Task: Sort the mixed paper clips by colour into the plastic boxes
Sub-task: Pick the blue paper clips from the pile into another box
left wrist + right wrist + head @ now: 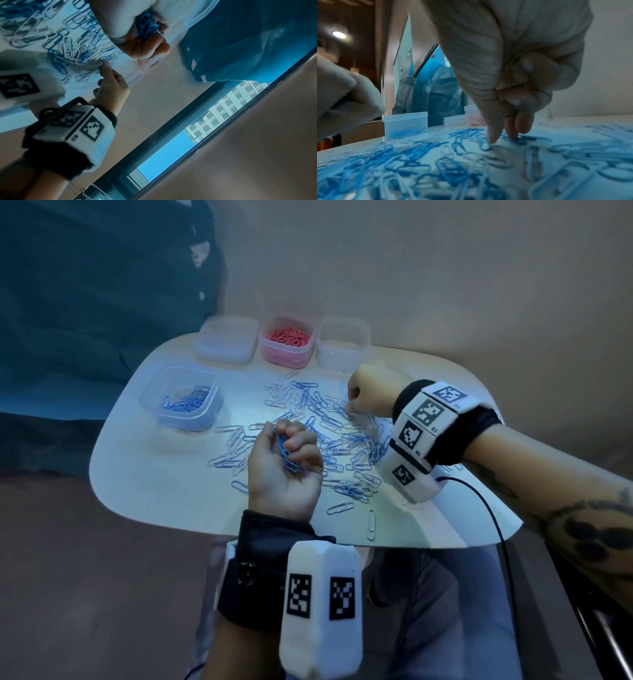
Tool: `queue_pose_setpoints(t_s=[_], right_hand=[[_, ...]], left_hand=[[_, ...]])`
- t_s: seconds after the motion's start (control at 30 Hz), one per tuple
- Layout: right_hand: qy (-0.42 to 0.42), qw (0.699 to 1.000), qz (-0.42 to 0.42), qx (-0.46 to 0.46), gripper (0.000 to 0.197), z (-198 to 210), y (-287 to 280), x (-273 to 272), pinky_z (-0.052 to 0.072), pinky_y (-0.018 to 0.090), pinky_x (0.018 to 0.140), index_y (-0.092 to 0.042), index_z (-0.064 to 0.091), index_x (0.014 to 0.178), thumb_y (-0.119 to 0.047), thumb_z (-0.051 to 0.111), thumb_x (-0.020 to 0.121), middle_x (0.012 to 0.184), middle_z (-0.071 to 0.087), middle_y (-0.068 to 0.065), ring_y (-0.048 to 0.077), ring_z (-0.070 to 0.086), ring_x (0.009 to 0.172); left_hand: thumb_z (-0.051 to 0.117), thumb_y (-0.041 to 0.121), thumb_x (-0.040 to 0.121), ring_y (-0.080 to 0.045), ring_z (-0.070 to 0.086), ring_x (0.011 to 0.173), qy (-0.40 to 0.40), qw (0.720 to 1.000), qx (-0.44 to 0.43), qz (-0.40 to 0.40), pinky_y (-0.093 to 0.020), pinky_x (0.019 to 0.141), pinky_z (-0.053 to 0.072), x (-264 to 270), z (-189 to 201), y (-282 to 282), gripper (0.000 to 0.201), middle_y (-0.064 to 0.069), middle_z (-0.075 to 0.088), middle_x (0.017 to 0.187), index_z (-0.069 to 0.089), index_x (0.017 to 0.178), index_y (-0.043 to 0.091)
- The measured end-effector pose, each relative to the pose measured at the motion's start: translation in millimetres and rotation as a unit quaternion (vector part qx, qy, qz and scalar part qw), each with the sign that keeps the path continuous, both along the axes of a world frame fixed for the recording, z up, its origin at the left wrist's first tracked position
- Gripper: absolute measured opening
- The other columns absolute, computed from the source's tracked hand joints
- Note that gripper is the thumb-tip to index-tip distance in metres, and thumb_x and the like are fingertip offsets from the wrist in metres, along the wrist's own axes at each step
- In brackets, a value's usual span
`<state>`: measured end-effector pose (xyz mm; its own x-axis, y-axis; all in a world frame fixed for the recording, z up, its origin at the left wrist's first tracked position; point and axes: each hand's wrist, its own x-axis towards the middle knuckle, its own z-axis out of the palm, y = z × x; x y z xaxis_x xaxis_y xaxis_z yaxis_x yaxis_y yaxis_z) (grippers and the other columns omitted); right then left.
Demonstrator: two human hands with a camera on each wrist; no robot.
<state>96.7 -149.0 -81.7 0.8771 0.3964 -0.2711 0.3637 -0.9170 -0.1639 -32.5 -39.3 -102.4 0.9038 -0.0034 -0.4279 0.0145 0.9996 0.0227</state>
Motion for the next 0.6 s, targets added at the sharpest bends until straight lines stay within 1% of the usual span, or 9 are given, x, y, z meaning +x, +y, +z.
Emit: queue_pose_setpoints(t_s=[0.07, 0.13, 0.23, 0.3, 0.37, 0.43, 0.47, 0.53, 0.6], right_hand=[[0.018, 1.0, -0.001, 0.009, 0.023, 0, 1, -1, 0.042, 0.029, 0.065, -0.001, 0.066, 0.091, -0.022, 0.066, 0.083, 0.09, 0.068, 0.013, 0.025, 0.057, 0.078], [0.016, 1.0, -0.01, 0.011, 0.024, -1, 3, -3, 0.045, 0.029, 0.067, -0.001, 0.066, 0.094, -0.022, 0.068, 0.082, 0.09, 0.067, 0.012, 0.027, 0.062, 0.084], [0.008, 1.0, -0.016, 0.004, 0.016, -5, 7, -3, 0.046, 0.029, 0.067, 0.0, 0.064, 0.095, -0.01, 0.062, 0.082, 0.093, 0.066, 0.015, 0.029, 0.062, 0.088], [0.018, 1.0, -0.013, -0.002, 0.006, -4, 9, -4, 0.041, 0.026, 0.058, -0.002, 0.06, 0.083, -0.008, 0.057, 0.083, 0.084, 0.06, 0.013, 0.028, 0.057, 0.08], [0.025, 1.0, -0.008, -0.013, 0.016, -3, 8, -6, 0.033, 0.024, 0.048, -0.006, 0.051, 0.071, -0.012, 0.055, 0.086, 0.074, 0.052, 0.01, 0.025, 0.05, 0.071], [0.033, 0.999, -0.017, -0.009, 0.029, -1, 6, -8, 0.028, 0.025, 0.046, -0.008, 0.042, 0.062, -0.015, 0.053, 0.087, 0.064, 0.043, 0.006, 0.02, 0.043, 0.061], [0.043, 0.999, -0.025, 0.004, 0.031, 1, 4, -8, 0.027, 0.025, 0.047, -0.009, 0.04, 0.06, -0.016, 0.053, 0.088, 0.062, 0.041, 0.005, 0.019, 0.04, 0.06], [0.075, 0.995, -0.035, 0.048, 0.024, 6, -1, -7, 0.028, 0.025, 0.048, -0.005, 0.048, 0.067, -0.015, 0.053, 0.088, 0.062, 0.043, 0.005, 0.02, 0.041, 0.059], [0.126, 0.982, -0.048, 0.134, 0.019, 12, -7, -9, 0.029, 0.023, 0.046, -0.006, 0.053, 0.071, -0.015, 0.054, 0.088, 0.061, 0.042, 0.004, 0.016, 0.037, 0.054]], left_hand=[[0.031, 0.022, 0.099, -0.006, 0.041, 0.032, 0.0, 1.0, -0.014, 0.003, -0.01, 0.028, 0.029, 1, -1, 1, 0.04, 0.002, 0.042, 0.049, 0.041, 0.062, 0.013], [0.031, 0.021, 0.099, -0.006, 0.041, 0.032, 0.004, 1.0, -0.014, 0.003, -0.01, 0.029, 0.029, 2, -1, 0, 0.038, 0.002, 0.042, 0.049, 0.04, 0.063, 0.013], [0.032, 0.02, 0.097, -0.005, 0.041, 0.032, 0.011, 1.0, 0.001, -0.007, -0.009, 0.029, 0.03, 3, 1, -4, 0.035, 0.003, 0.042, 0.049, 0.039, 0.063, 0.013], [0.033, 0.02, 0.097, -0.006, 0.041, 0.032, 0.013, 1.0, 0.002, -0.009, -0.009, 0.029, 0.03, 1, 1, -5, 0.035, 0.003, 0.042, 0.049, 0.039, 0.063, 0.013], [0.033, 0.022, 0.098, -0.006, 0.041, 0.032, 0.012, 1.0, -0.002, -0.01, -0.01, 0.029, 0.031, 0, 1, -4, 0.036, 0.002, 0.042, 0.05, 0.039, 0.063, 0.013], [0.032, 0.022, 0.098, -0.006, 0.042, 0.032, 0.011, 1.0, -0.005, -0.011, -0.01, 0.029, 0.031, 0, 0, -1, 0.036, 0.002, 0.042, 0.049, 0.039, 0.063, 0.014], [0.031, 0.022, 0.098, -0.006, 0.042, 0.032, 0.011, 1.0, -0.006, -0.012, -0.011, 0.029, 0.032, 0, -1, 0, 0.036, 0.003, 0.043, 0.049, 0.038, 0.064, 0.014], [0.03, 0.023, 0.099, -0.007, 0.045, 0.033, 0.014, 1.0, -0.003, -0.012, -0.012, 0.03, 0.034, 1, -4, 1, 0.037, 0.003, 0.045, 0.048, 0.039, 0.064, 0.014], [0.031, 0.025, 0.1, -0.009, 0.053, 0.039, 0.026, 1.0, 0.015, 0.001, -0.012, 0.035, 0.041, 3, -5, 0, 0.038, 0.001, 0.052, 0.049, 0.044, 0.066, 0.013]])
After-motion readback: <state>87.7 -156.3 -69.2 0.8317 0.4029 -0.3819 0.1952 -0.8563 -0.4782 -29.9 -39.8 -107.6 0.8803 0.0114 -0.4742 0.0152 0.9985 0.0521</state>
